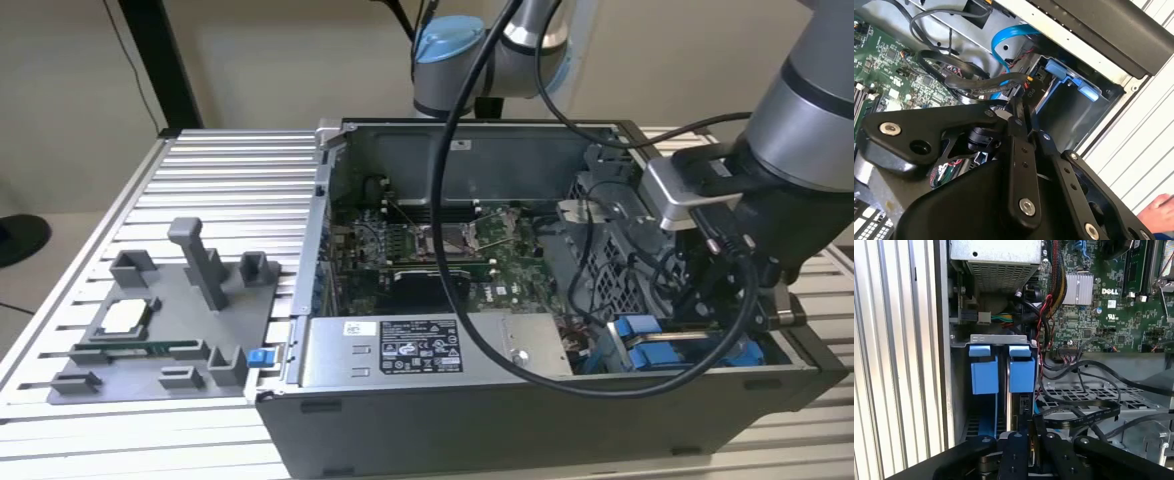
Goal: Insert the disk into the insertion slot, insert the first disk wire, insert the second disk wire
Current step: 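Insert the second disk wire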
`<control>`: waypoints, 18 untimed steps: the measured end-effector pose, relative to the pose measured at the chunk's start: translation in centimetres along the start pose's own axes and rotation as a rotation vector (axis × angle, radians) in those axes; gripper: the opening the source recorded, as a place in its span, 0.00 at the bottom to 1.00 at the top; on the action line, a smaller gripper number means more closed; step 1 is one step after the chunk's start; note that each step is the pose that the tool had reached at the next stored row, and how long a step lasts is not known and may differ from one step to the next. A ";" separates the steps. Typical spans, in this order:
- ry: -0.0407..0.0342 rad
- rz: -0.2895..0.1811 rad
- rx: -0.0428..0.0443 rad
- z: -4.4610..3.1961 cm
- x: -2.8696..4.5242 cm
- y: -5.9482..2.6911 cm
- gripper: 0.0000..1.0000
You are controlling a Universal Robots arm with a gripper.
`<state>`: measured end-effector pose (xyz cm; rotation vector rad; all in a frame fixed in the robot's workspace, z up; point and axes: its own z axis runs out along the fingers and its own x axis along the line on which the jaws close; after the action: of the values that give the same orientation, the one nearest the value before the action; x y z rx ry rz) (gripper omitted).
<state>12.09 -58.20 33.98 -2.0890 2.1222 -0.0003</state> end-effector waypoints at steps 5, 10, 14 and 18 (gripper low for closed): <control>0.0018 0.000 0.0000 0.32 0.04 0.04 0.00; 0.0011 0.000 -0.0001 0.85 0.10 0.10 0.00; -0.0003 0.000 0.0001 0.78 0.10 0.09 1.00; 0.0008 0.000 -0.0002 -0.93 -0.10 -0.10 1.00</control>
<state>12.09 -58.20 34.92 -2.0895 2.1227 -0.0009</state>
